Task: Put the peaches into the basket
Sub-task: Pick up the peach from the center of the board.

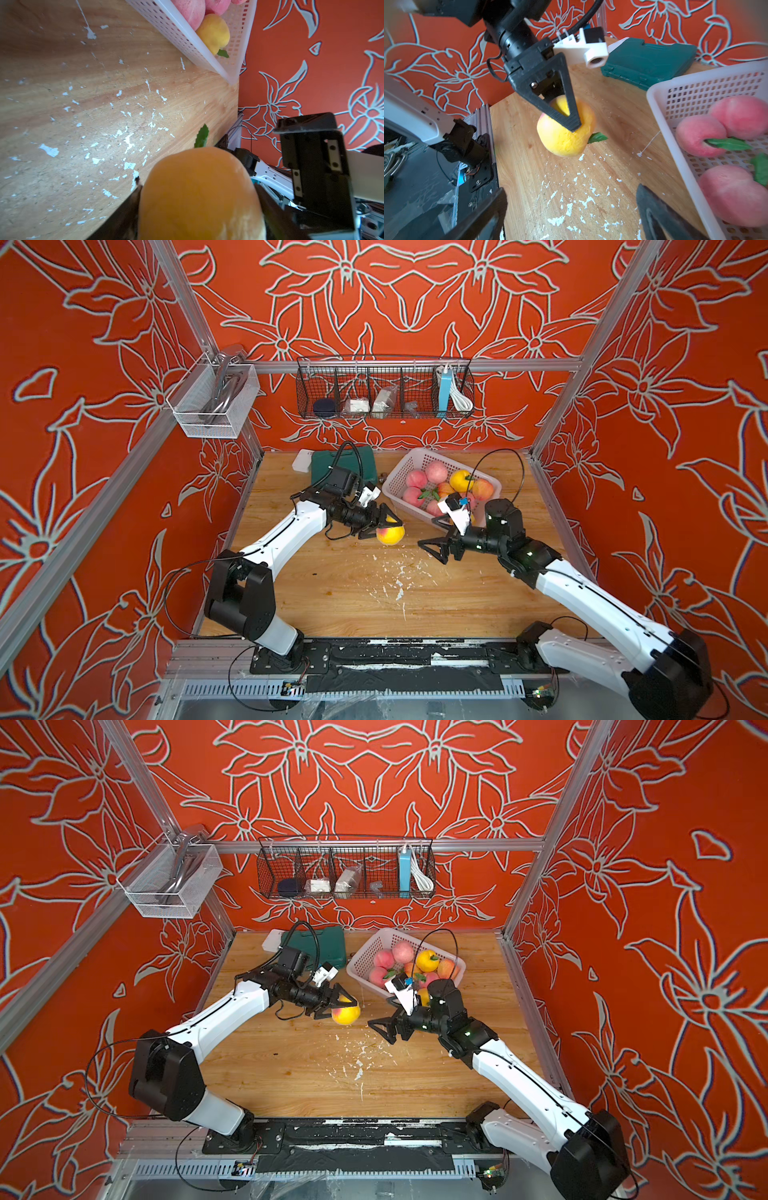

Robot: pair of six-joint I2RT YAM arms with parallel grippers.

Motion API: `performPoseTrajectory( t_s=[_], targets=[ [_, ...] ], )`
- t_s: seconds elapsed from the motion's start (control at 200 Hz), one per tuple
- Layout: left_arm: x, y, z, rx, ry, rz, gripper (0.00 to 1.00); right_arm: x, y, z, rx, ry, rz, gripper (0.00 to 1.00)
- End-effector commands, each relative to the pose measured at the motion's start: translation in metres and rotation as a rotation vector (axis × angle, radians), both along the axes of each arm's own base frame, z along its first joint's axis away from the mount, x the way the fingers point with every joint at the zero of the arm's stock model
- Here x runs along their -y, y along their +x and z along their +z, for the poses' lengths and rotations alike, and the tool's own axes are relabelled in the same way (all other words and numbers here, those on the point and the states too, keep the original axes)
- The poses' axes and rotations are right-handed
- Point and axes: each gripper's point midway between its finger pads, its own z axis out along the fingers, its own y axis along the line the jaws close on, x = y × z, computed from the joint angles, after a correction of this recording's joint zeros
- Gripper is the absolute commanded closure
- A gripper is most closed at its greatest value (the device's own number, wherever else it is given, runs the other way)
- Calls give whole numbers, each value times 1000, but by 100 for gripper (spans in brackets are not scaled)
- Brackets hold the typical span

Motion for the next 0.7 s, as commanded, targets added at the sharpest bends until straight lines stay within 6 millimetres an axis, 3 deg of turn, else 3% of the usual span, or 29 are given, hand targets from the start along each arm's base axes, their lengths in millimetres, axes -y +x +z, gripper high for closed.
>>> performPoseTrajectory(
  t_s=[0.0,0.696],
  targets=[
    [8,-6,28,25,-116,-39,28,-14,-1,14,66,15,42,1],
    [14,-23,47,33,-204,-117,29,-47,9,16,101,-18,51,2]
  ],
)
